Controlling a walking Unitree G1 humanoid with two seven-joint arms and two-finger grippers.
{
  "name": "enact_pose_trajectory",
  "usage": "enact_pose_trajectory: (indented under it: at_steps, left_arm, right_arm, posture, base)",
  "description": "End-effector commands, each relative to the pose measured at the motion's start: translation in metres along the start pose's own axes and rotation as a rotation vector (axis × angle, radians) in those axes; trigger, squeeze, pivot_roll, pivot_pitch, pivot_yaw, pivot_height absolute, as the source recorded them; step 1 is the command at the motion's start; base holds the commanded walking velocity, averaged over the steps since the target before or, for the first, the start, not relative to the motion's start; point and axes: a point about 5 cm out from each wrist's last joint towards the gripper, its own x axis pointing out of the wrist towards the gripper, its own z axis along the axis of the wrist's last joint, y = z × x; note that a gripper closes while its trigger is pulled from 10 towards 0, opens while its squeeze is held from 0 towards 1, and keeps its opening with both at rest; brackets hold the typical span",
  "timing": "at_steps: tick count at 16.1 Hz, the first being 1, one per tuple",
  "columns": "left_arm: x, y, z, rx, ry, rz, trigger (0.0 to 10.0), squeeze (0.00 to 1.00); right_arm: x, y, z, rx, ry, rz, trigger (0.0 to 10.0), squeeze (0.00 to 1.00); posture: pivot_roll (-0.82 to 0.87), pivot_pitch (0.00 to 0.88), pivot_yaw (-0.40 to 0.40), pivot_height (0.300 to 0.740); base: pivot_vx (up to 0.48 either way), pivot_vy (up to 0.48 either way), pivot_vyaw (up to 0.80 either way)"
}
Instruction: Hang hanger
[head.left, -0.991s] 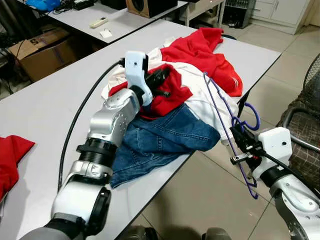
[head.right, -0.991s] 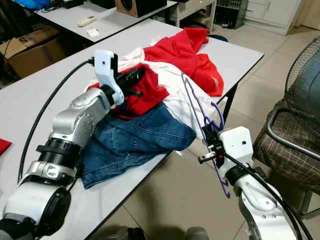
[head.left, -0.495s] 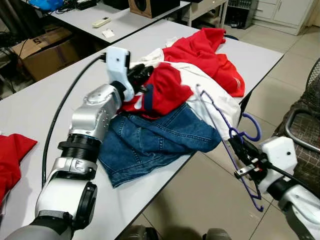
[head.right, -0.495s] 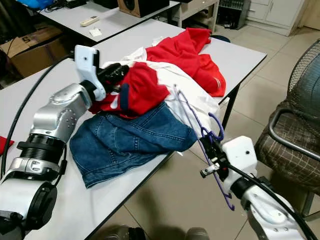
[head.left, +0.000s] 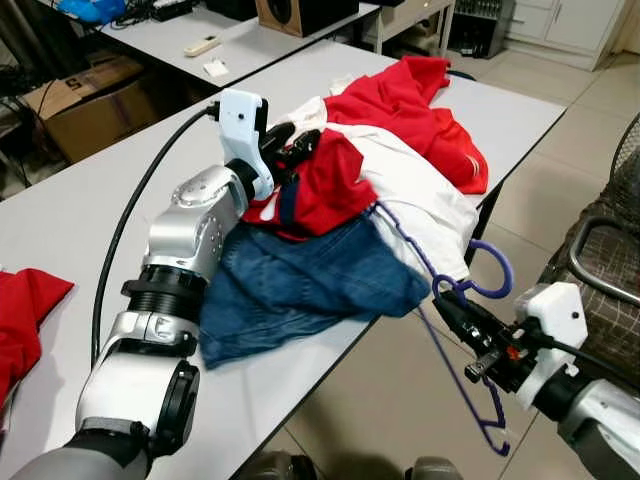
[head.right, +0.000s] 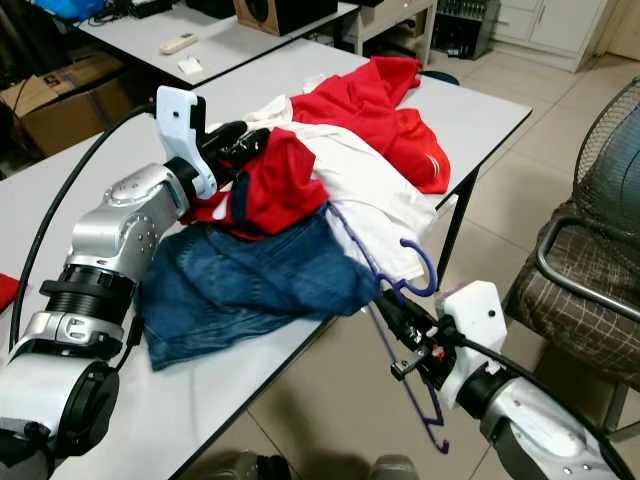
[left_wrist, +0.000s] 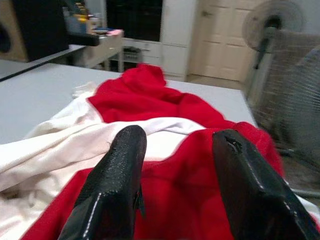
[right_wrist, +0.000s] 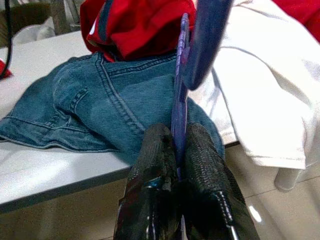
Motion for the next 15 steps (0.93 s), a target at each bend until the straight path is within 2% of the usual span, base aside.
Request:
enact_pose_trajectory:
  at_steps: [1,3,5,7,9,11,12,13,15]
  left_arm:
    - [-0.001,0.001,0.013,0.034,-0.015,-0.032,10.0,0.0]
    - [-0.001,0.0,0.01,0.068,0.016,-0.06,10.0,0.0]
    - [-0.002,-0.006,-0.005,0.117,0.105,-0.109,10.0,0.0]
    - [-0.003,-0.002,-0.012,0.169,0.147,-0.076,10.0,0.0]
    - [-0.004,-0.001,-0.013,0.159,0.146,-0.066,10.0,0.0]
    - [-0.005,-0.003,-0.01,0.043,0.093,-0.113,10.0,0.0]
    - [-0.006,-0.005,-0.01,0.005,0.079,-0.139,0.0,0.0]
    - [-0.007,-0.007,-0.012,-0.021,0.074,-0.164,0.0,0.0]
    - [-0.01,-0.012,-0.017,-0.017,0.097,-0.227,0.0,0.0]
  right_arm:
    - [-0.003,0.004,0.003,0.031,0.002,0.032,10.0,0.0]
    - [-0.007,0.003,0.002,0.006,0.038,0.046,10.0,0.0]
    - [-0.014,-0.001,0.002,-0.038,0.072,0.036,10.0,0.0]
    - [-0.017,-0.003,0.004,-0.045,0.079,0.033,10.0,0.0]
    - [-0.02,-0.005,0.005,-0.052,0.085,0.034,10.0,0.0]
    - [-0.024,-0.008,0.006,-0.07,0.104,0.039,10.0,0.0]
    - [-0.027,-0.009,0.007,-0.077,0.11,0.041,10.0,0.0]
    - [-0.029,-0.012,0.008,-0.083,0.117,0.039,10.0,0.0]
    - [-0.036,-0.019,0.01,-0.105,0.139,0.03,10.0,0.0]
  posture:
    - [-0.26,0.0,0.146,0.74]
    - [-0.26,0.0,0.146,0.74]
    - [-0.26,0.0,0.146,0.74]
    - [-0.26,0.0,0.149,0.74]
    - [-0.27,0.0,0.146,0.74]
    - [-0.27,0.0,0.141,0.74]
    - [-0.27,0.0,0.141,0.74]
    - [-0.28,0.0,0.14,0.74]
    - [-0.28,0.0,0.141,0.74]
  base:
    - [0.0,0.0,0.0]
    - [0.0,0.0,0.0]
    - [0.0,0.0,0.0]
    - [0.0,0.0,0.0]
    - [0.0,0.0,0.0]
    - [0.0,0.0,0.0]
    - [0.0,0.0,0.0]
    - [0.0,0.0,0.0]
    - [0.0,0.0,0.0]
